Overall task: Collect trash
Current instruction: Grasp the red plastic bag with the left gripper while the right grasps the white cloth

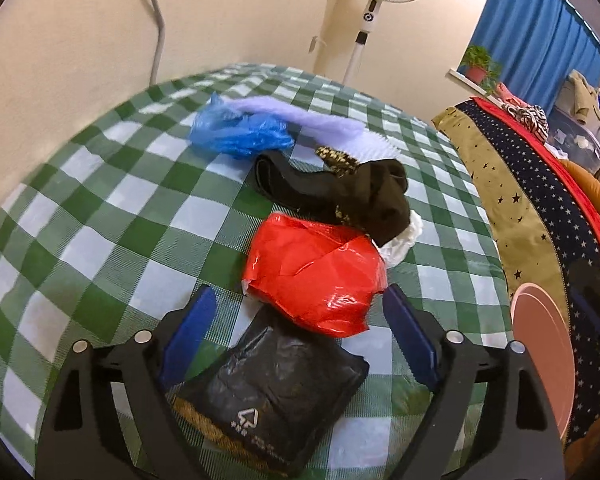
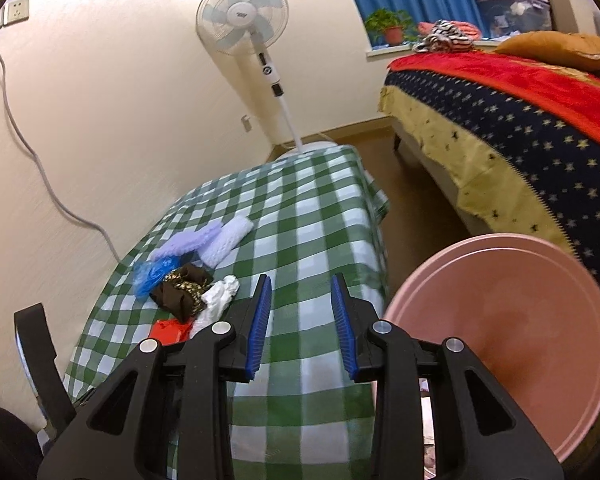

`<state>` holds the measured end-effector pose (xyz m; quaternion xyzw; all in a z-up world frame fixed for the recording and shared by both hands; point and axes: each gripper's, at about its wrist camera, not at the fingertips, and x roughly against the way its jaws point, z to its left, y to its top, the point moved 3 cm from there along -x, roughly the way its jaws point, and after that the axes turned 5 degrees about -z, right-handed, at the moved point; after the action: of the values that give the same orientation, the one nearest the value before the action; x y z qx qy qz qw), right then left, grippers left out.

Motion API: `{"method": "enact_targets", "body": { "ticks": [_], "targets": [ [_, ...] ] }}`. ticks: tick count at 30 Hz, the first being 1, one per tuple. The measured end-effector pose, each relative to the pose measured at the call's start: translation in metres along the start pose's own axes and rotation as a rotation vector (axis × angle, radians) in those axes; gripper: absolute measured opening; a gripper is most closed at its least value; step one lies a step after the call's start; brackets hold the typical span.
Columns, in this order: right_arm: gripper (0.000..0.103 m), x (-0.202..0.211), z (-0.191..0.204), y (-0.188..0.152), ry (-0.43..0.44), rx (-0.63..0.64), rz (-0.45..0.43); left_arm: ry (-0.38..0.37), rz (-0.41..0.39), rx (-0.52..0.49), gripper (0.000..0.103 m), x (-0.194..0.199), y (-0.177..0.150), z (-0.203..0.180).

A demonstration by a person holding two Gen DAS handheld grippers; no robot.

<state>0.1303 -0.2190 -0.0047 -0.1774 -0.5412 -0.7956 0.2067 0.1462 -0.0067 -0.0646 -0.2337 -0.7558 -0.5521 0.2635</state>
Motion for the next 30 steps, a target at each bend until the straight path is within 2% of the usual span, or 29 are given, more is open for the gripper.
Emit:
{"method": "enact_targets", "body": {
  "ticks": [7, 8, 10, 21, 26, 30],
  "targets": [
    [0.032, -0.025, 0.013, -0.008, 0.054, 0.005, 0.052, -0.023, 0.015, 0.01, 0.081, -0.009, 0.005, 0.001],
    [0.032, -0.029, 0.015, -0.008, 0.06, 0.007, 0.06, -0.025, 0.012, 0.011, 0.072, -0.009, 0.006, 0.001],
    [0.032, -0.037, 0.02, -0.01, 0.076, 0.011, 0.078, -0.018, 0.013, 0.012, 0.065, -0.01, 0.006, 0.003],
    [0.035, -0.078, 0.048, -0.025, 0.14, 0.017, 0.162, 0.082, -0.028, 0.037, 0.063, -0.002, 0.012, 0.025],
    [0.035, -0.092, 0.062, -0.03, 0.166, 0.041, 0.2, 0.087, -0.026, 0.047, 0.063, -0.002, 0.013, 0.031],
    [0.035, -0.1, 0.069, -0.036, 0.152, 0.074, 0.229, 0.086, -0.027, 0.046, 0.063, -0.001, 0.013, 0.031]
  ]
}}
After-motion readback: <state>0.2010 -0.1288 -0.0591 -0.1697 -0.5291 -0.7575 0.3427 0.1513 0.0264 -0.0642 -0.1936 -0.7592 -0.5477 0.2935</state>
